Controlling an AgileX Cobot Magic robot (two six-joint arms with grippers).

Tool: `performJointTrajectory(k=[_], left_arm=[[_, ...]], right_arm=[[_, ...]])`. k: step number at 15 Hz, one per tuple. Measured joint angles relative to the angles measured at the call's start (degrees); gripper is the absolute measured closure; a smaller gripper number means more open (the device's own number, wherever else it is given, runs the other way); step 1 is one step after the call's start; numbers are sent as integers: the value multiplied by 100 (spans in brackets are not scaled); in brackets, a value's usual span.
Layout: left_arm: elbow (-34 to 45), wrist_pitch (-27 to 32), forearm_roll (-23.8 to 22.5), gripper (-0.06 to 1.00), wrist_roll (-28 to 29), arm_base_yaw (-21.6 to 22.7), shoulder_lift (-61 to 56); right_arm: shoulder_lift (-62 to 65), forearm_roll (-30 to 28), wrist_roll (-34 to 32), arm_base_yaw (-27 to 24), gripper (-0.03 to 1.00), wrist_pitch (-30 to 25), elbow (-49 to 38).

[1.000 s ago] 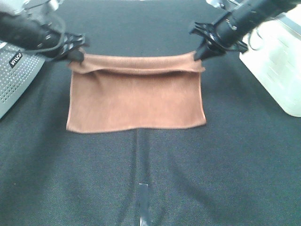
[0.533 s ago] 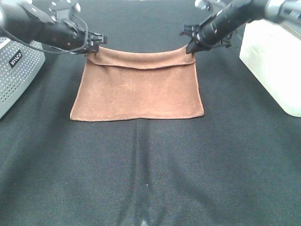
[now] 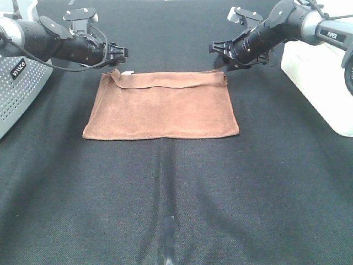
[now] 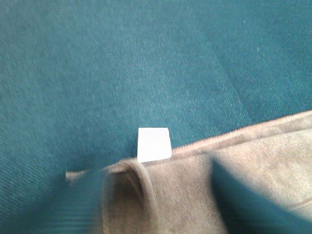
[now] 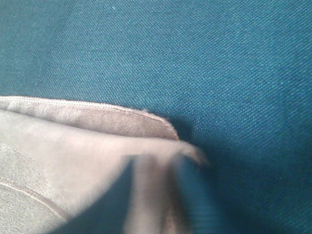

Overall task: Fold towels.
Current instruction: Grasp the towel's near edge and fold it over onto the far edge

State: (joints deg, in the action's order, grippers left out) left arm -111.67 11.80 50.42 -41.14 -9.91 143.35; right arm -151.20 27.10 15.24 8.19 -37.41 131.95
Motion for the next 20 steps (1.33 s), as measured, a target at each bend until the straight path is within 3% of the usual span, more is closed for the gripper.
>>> performJointTrajectory(k=[1, 3, 7, 11, 12, 15, 18, 20], left_arm=[[0, 40, -74, 17, 0, 0, -17], [0, 544, -516, 12, -6, 0, -126], [0, 1925, -1736, 12, 544, 6, -498], [0, 3592, -1948, 12, 2177, 430, -665], [0, 3890, -1994, 12, 2338, 470, -676], [315, 4349, -2120, 12, 3111, 464, -911], [1324, 4062, -2223, 12, 3398, 464, -1226], [1558, 3856, -2303, 12, 3421, 458, -1261]], right_arm=[[17, -6, -23, 0, 29, -109, 0], [206, -223, -80, 0, 19, -716, 0], [676, -372, -275, 0, 17, -1828, 17], [739, -481, -808, 0, 17, -2876, 17], [739, -498, -894, 0, 17, -3151, 17], [917, -676, -1169, 0, 17, -3168, -372], [1490, -699, -1163, 0, 17, -3071, -1536], [1811, -693, -1163, 0, 18, -2601, -2412]])
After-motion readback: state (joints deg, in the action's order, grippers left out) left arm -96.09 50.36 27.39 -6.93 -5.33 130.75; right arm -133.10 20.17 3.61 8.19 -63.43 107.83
